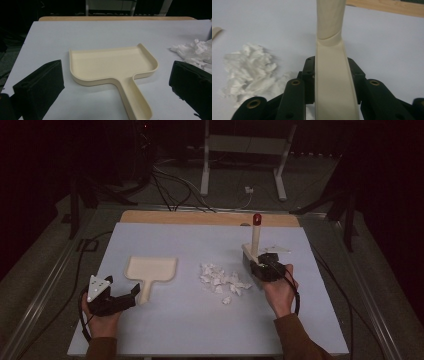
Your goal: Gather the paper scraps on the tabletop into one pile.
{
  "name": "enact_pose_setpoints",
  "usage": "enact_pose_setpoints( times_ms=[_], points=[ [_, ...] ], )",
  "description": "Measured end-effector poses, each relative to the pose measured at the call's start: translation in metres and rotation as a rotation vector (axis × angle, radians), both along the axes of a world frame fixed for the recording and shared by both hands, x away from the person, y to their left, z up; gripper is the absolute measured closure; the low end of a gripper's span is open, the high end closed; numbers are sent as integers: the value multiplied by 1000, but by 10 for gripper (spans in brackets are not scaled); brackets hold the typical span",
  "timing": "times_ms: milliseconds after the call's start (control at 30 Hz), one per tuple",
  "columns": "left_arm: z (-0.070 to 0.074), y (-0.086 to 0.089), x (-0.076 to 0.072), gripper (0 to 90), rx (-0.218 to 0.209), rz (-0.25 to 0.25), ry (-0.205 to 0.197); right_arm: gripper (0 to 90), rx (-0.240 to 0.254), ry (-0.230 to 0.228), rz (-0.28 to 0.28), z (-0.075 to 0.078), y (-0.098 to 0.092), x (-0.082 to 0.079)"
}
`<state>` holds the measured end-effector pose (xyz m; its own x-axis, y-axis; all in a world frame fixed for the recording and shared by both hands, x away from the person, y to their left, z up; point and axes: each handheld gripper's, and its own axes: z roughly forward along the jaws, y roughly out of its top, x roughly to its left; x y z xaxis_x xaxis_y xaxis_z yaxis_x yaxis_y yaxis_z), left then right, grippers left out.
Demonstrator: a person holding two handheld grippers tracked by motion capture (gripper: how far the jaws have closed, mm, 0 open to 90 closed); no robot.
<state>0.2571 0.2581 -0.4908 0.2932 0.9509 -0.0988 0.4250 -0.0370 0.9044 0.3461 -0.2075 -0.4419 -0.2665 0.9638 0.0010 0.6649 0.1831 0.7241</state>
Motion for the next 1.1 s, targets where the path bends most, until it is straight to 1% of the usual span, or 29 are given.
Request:
enact_pose_setpoints(
  times_ms=[67, 100, 400, 500, 633, 767, 900, 933, 967, 1033, 1067, 1100],
  points=[
    [0, -1, 0, 5, 0, 0, 1, 678, 1, 0, -13, 0, -6, 0],
    [0, -1, 0, 5, 0, 0, 0, 679, -2, 8, -13, 0, -9, 0],
    [0, 0, 0, 4, -2, 0, 1, 679, -48, 30, 31, -5, -26, -5],
    [0, -1, 0, 5, -1, -1, 0, 677, -58, 44, 42, -8, -31, -7],
    [0, 0, 0, 5, -2, 1, 0, 674, -59, 64, 65, -14, -36, -8],
    [0, 0, 0, 5, -4, 0, 1, 667, -40, 47, 83, -17, -40, -7],
    [-1, -1, 0, 5, -3, 0, 3, 612, -22, -3, 111, -18, -40, -4],
    [-1, -1, 0, 5, -2, -1, 3, 606, -16, -21, 109, -18, -40, -2],
    [-1, -1, 0, 5, 0, -1, 4, 603, -9, -26, 109, -18, -40, 0],
    [-1, -1, 1, 5, 0, -1, 5, 603, 1, -14, 103, -18, -39, 5],
    [-1, -1, 1, 5, 0, -1, 5, 589, 0, -9, 95, -19, -38, 7],
    [-1, -1, 1, 5, 1, -1, 5, 564, 4, 6, 91, -20, -37, 10]
  ],
)
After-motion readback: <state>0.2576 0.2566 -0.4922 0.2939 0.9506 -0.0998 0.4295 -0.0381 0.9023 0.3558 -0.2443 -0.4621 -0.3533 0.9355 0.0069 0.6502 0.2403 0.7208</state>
